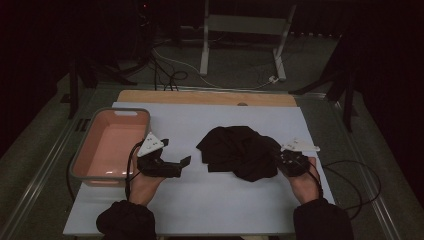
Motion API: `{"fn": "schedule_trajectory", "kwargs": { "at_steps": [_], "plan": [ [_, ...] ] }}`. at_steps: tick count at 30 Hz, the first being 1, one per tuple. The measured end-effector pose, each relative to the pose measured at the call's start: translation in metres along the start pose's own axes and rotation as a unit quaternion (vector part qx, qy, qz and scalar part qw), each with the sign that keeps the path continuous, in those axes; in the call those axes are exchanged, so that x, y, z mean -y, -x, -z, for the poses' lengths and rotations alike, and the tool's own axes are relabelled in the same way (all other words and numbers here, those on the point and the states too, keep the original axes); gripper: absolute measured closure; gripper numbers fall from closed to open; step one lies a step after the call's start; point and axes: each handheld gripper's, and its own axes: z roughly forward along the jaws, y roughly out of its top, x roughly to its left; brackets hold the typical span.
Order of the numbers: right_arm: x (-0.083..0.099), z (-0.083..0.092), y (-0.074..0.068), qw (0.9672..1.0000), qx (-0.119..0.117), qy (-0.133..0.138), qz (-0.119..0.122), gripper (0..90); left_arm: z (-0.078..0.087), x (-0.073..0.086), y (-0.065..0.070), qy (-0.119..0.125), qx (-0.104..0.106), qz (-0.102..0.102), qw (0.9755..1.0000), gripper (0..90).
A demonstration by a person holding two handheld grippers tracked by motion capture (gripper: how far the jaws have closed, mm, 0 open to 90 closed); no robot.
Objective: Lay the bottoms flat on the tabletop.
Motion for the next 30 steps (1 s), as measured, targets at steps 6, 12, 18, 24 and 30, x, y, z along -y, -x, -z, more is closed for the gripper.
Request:
{"fn": "schedule_trajectory", "kwargs": {
  "at_steps": [6, 12, 18, 24, 30],
  "plan": [
    [0.005, 0.007, 0.027, 0.9991, 0.028, 0.002, -0.032, 81.5, 0.000, 0.000, 0.000, 0.000, 0.000, -0.001, 1.0000, 0.0],
    [0.013, 0.011, 0.047, 0.9964, 0.062, -0.008, -0.057, 81.5, -0.001, 0.000, 0.001, 0.000, 0.001, -0.001, 1.0000, 0.0],
    [0.019, 0.010, 0.059, 0.9919, 0.089, -0.028, -0.086, 75.0, -0.001, 0.000, 0.001, 0.000, 0.001, -0.001, 1.0000, 0.0],
    [0.017, 0.012, 0.057, 0.9921, 0.085, -0.023, -0.090, 45.8, -0.001, 0.000, 0.001, -0.001, 0.000, -0.001, 1.0000, 0.0],
    [0.008, 0.011, 0.037, 0.9966, 0.049, -0.009, -0.066, 35.7, -0.001, 0.000, 0.002, 0.001, -0.001, 0.000, 1.0000, 0.0]
  ]
}}
